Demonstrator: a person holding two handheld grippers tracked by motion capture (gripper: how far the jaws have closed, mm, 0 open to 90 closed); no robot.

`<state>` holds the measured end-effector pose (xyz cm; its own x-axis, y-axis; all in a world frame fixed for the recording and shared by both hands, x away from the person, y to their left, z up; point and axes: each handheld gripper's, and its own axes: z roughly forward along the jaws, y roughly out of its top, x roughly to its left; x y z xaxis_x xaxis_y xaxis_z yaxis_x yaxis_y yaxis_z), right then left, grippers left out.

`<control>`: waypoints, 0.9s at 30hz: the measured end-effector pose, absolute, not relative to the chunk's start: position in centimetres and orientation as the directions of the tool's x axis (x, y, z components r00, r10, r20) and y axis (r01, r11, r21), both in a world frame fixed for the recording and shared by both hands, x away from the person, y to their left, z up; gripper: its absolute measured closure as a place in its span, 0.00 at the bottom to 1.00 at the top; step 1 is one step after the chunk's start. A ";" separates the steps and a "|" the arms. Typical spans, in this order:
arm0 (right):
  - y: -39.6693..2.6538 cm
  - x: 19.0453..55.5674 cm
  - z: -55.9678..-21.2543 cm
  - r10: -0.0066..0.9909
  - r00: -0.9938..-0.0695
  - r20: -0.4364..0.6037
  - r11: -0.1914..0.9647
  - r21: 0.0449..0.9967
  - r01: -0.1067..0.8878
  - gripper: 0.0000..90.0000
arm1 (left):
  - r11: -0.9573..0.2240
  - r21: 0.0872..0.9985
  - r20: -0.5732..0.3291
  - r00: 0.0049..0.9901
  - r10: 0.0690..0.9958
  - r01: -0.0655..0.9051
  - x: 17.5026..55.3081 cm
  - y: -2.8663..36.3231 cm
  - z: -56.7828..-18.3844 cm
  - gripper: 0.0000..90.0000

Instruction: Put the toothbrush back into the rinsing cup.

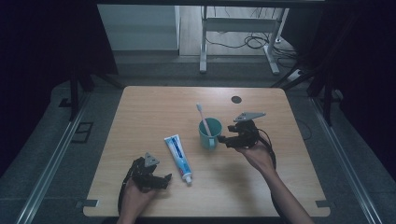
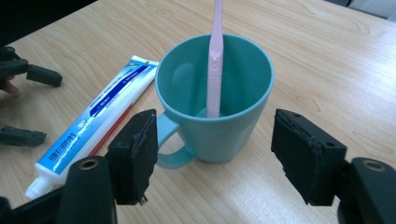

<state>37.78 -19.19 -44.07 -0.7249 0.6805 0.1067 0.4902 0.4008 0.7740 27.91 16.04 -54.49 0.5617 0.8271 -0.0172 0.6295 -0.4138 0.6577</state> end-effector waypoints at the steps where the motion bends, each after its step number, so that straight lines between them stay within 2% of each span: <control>1: -19.3 37.7 -44.1 0.682 -0.724 0.106 0.400 0.774 0.490 0.35 | -0.412 0.658 -0.019 0.560 0.828 0.631 27.9 16.0 -54.5 0.00; 15: -21.1 36.4 -45.0 0.700 -0.709 0.087 0.406 0.769 0.495 0.32 | -0.412 0.658 -0.019 0.561 0.828 0.630 27.9 16.0 -54.5 0.00; 27: -22.9 35.6 -45.9 0.704 -0.703 0.098 0.426 0.734 0.529 0.21 | -0.405 0.660 -0.023 0.557 0.830 0.632 27.9 16.0 -54.5 0.00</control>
<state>35.55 -22.93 -45.92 -0.7035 0.7039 0.0985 0.5287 0.4256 0.7344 27.89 15.99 -54.51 0.5567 0.8304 -0.0234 0.6321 -0.4052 0.6605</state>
